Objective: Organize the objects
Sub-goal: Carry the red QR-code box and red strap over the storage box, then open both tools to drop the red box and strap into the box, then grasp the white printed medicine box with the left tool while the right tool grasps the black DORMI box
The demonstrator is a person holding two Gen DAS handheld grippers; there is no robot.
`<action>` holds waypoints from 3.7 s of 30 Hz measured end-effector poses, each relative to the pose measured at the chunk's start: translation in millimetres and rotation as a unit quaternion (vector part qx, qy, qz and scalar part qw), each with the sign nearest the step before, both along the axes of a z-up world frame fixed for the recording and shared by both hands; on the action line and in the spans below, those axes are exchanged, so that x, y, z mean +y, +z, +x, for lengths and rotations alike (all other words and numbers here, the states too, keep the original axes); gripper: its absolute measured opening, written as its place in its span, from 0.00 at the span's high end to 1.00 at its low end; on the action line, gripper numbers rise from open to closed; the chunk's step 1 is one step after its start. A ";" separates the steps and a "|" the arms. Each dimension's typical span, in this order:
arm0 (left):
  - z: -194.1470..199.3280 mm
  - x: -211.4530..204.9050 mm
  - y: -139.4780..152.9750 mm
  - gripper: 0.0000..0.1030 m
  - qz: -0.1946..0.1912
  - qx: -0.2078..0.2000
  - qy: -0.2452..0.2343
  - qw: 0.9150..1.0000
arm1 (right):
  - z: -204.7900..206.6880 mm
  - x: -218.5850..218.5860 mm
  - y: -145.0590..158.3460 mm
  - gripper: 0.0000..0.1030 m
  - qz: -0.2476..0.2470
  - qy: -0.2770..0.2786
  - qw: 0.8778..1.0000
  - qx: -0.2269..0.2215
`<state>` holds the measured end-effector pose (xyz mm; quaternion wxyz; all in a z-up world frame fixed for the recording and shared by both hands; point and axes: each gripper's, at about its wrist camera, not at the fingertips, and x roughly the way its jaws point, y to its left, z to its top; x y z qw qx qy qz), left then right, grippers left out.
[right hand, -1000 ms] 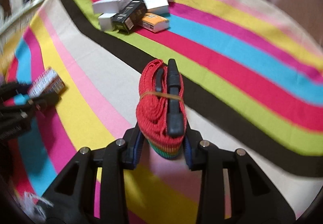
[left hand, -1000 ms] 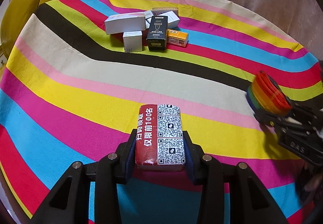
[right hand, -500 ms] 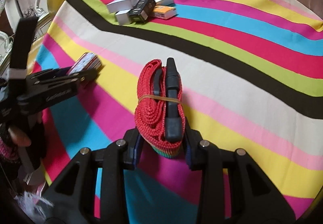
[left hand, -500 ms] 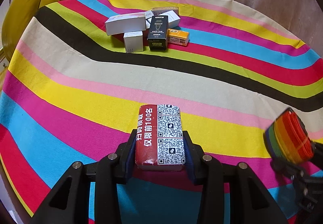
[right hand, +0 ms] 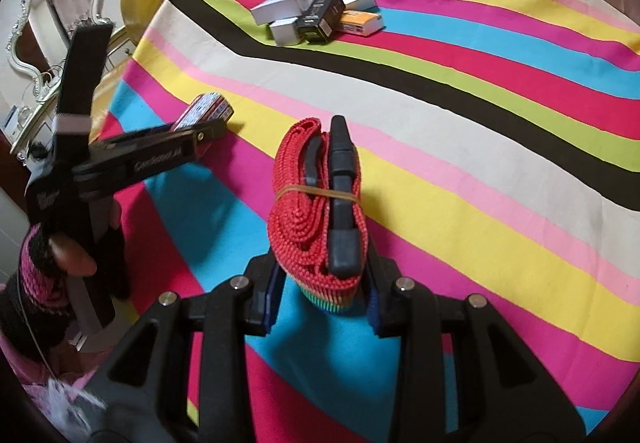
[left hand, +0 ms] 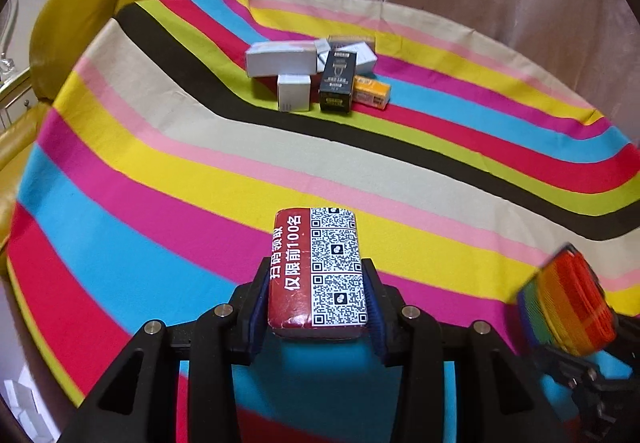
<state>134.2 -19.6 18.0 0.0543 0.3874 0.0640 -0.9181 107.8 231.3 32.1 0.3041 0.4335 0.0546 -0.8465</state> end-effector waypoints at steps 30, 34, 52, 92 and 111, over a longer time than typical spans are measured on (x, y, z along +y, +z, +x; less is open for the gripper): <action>166.7 -107.4 71.2 0.59 0.043 0.091 0.098 0.990 | 85.3 -136.2 70.9 0.63 -0.004 0.180 0.981 0.074; 203.4 -135.6 69.3 0.59 0.048 0.095 0.142 0.984 | 109.8 -165.9 77.8 0.63 0.002 0.235 0.968 0.089; 309.9 -242.3 39.3 0.59 0.028 0.050 0.326 0.944 | 217.1 -306.4 48.5 0.63 0.050 0.439 0.889 0.118; -56.6 -103.4 -5.2 0.03 0.096 -0.001 0.110 0.989 | -213.9 -179.3 -4.8 0.18 -0.002 -0.137 0.988 0.065; -60.0 -90.6 -7.7 0.00 0.098 -0.002 0.108 0.989 | -198.9 -103.0 -25.0 0.58 0.074 0.040 0.996 -0.044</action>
